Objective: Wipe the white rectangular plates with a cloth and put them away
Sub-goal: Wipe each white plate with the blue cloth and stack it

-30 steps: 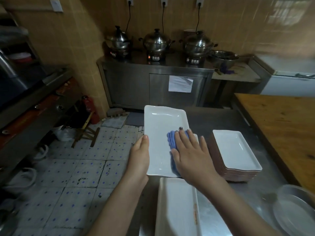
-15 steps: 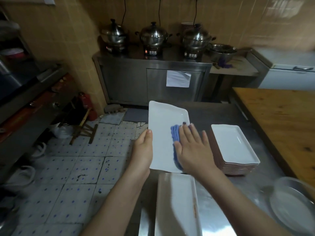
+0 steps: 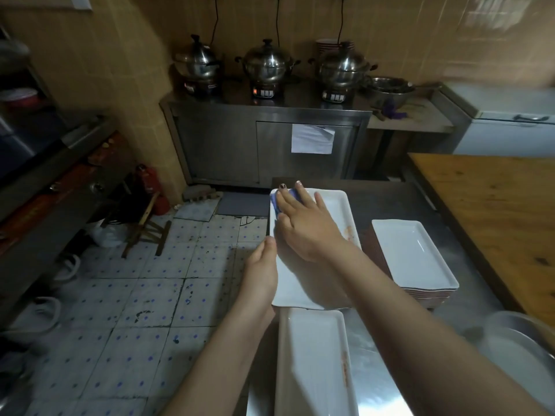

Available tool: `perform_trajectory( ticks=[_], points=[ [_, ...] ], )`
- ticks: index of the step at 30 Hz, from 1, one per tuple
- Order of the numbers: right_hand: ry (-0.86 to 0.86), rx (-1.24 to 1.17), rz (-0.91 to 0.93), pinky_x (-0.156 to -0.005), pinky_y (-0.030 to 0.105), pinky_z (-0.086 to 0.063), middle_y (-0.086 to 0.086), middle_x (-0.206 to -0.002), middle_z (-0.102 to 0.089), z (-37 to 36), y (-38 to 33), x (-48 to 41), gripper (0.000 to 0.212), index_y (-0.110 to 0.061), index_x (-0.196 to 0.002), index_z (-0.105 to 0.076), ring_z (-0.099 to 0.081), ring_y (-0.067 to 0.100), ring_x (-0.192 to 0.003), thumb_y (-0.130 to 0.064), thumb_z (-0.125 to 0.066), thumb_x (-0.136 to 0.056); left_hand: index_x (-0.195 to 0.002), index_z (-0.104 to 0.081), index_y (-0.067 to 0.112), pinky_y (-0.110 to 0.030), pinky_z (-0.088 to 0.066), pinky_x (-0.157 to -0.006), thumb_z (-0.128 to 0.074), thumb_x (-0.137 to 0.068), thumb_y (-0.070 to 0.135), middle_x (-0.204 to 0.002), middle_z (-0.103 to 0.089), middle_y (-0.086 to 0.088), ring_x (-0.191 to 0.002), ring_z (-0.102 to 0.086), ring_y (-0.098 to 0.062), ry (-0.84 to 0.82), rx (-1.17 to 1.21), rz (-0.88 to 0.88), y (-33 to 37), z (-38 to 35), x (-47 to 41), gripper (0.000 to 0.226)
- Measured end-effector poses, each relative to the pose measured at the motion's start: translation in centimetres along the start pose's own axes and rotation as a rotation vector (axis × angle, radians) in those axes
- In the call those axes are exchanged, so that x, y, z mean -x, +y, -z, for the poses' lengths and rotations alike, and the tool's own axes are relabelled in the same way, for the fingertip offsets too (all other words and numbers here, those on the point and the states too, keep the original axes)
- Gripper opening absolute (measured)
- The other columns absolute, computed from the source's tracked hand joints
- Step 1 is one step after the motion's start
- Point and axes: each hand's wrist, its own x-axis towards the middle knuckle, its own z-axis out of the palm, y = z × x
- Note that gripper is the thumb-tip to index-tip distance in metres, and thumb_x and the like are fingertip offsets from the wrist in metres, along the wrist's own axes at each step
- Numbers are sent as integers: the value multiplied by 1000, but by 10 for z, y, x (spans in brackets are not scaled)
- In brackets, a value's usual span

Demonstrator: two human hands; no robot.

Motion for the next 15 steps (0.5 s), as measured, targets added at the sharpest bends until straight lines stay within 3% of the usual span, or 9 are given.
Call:
perform_trajectory(
  ticks=[3, 6, 11, 15],
  points=[
    [12, 135, 16, -113, 43, 13, -12, -159, 0, 2, 22, 5, 52, -28, -152, -4, 12, 13, -146, -35, -14, -101, -136, -47, 16, -48, -41, -104, -40, -99, 36, -133, -56, -9, -121, -53, -28, -5, -20, 7, 3, 6, -2, 43],
    [84, 216, -98, -113, 44, 15, -10, -160, 5, 0, 28, 10, 53, -29, -152, -2, 15, 15, -145, -42, -9, -101, -133, -51, 14, -46, -42, -103, -39, -99, 34, -128, -59, -8, -117, -56, -26, -10, -11, -27, 4, 6, -1, 40],
    [22, -145, -169, -116, 41, 5, 0, -160, 6, -4, -7, 13, 56, -15, -152, 0, 13, 20, -146, -25, -19, -101, -124, -58, 15, -43, -49, -95, -38, -100, 32, -115, -66, -10, -106, -63, -26, -6, -6, -61, 2, -2, 0, 35],
    [-19, -249, -139, -116, 40, 7, -3, -160, 6, -6, -28, 38, 56, -17, -153, 0, 12, 17, -146, -27, -18, -100, -102, -65, 21, -35, -51, -87, -39, -99, 34, -100, -69, -6, -93, -65, -18, -13, 62, -34, 2, -2, -6, 29]
  ],
)
